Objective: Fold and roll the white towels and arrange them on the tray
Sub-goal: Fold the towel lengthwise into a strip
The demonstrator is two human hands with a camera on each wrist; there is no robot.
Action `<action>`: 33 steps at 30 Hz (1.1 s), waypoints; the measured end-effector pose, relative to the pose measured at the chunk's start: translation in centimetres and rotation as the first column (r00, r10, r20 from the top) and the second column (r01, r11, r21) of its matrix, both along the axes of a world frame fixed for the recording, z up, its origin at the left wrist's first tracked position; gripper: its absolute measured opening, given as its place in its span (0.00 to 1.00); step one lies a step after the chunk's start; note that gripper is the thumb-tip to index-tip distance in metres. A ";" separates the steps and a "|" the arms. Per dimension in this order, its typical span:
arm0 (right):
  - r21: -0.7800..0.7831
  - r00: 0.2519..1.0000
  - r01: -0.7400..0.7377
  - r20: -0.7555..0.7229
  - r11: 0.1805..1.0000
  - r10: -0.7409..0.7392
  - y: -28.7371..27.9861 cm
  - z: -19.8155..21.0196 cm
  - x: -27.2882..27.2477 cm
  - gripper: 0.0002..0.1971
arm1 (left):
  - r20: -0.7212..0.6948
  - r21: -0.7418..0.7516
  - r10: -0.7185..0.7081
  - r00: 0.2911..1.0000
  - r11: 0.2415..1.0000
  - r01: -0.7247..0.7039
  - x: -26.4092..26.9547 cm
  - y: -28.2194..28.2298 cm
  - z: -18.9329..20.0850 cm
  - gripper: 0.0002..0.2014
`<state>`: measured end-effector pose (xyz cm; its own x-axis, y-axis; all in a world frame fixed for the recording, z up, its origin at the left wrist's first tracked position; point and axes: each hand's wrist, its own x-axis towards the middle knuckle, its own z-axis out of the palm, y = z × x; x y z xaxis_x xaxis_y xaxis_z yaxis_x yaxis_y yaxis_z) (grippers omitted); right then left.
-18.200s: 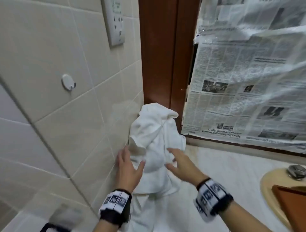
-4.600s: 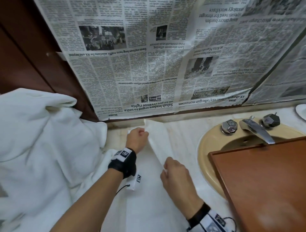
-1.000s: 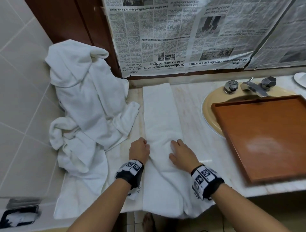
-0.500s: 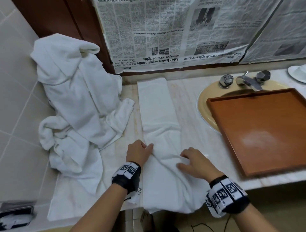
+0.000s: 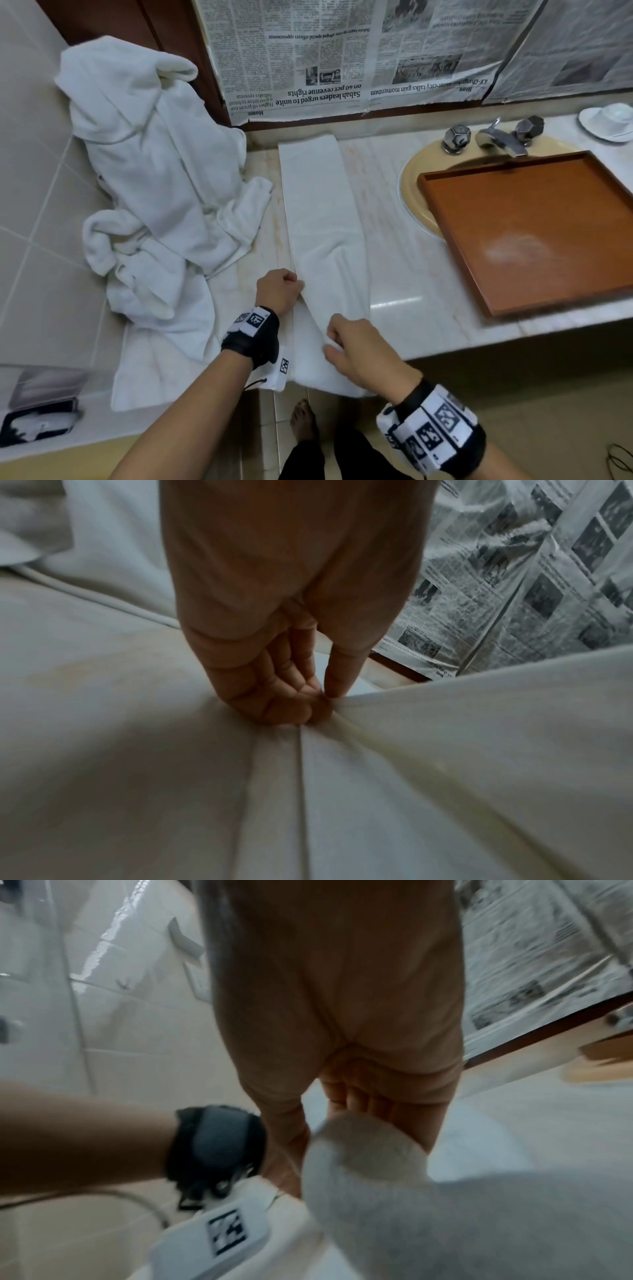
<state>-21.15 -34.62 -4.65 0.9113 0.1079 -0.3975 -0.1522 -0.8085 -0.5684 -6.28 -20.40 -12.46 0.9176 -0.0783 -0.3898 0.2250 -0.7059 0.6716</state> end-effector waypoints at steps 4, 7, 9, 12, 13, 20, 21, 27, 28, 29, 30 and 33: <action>-0.101 0.996 -0.071 -0.054 0.992 0.066 4.0 -2.2 -2.1 0.09 | 0.030 -0.010 -0.024 0.999 1.000 0.024 -0.3 0.4 0.1 0.07; -0.185 0.992 -0.081 -0.112 0.979 0.061 5.0 -4.0 -3.7 0.11 | 0.050 -0.013 -0.047 0.998 0.999 0.047 -0.3 0.4 0.3 0.07; -0.167 0.993 -0.055 -0.108 0.984 0.037 5.5 -5.0 -4.2 0.08 | 0.072 -0.003 -0.059 0.996 0.998 0.059 -0.4 0.4 0.4 0.06; -0.093 0.998 0.029 -0.060 0.995 -0.034 5.8 -6.3 -4.5 0.04 | 0.077 -0.005 -0.064 0.995 0.998 0.064 -0.7 0.5 0.4 0.06; -0.071 0.998 0.048 -0.045 0.996 -0.052 5.9 -6.6 -4.5 0.04 | 0.072 -0.001 -0.068 0.995 0.998 0.069 -0.8 0.5 0.5 0.07; 0.067 0.989 0.134 0.058 0.989 -0.138 6.4 -6.7 -4.9 0.05 | 0.059 0.024 -0.075 0.995 0.997 0.074 -1.3 1.1 -0.3 0.08; 0.070 0.989 0.131 0.062 0.989 -0.136 6.5 -6.8 -4.9 0.06 | 0.060 0.026 -0.076 0.995 0.997 0.074 -1.3 1.1 -0.3 0.08; 0.083 0.996 0.093 -0.023 0.992 -0.091 7.5 -7.7 -5.4 0.04 | 0.086 0.023 -0.091 0.992 0.996 0.090 -1.7 1.0 -0.2 0.07; 0.108 0.996 0.075 -0.058 0.991 -0.069 7.3 -7.7 -5.6 0.03 | 0.092 0.025 -0.096 0.991 0.995 0.094 -1.8 1.0 -0.3 0.07; 0.135 0.994 0.084 -0.075 0.987 -0.074 6.8 -7.6 -5.9 0.03 | 0.102 0.027 -0.103 0.989 0.995 0.101 -2.1 1.1 -0.4 0.08; 0.150 0.990 0.132 -0.069 0.980 -0.123 6.1 -7.3 -6.2 0.04 | 0.116 0.032 -0.115 0.987 0.993 0.112 -2.4 1.2 -0.4 0.10; 0.085 0.930 0.363 0.028 0.928 -0.367 2.3 -6.6 -7.2 0.09 | 0.191 0.042 -0.171 0.967 0.985 0.166 -3.7 1.9 -0.4 0.19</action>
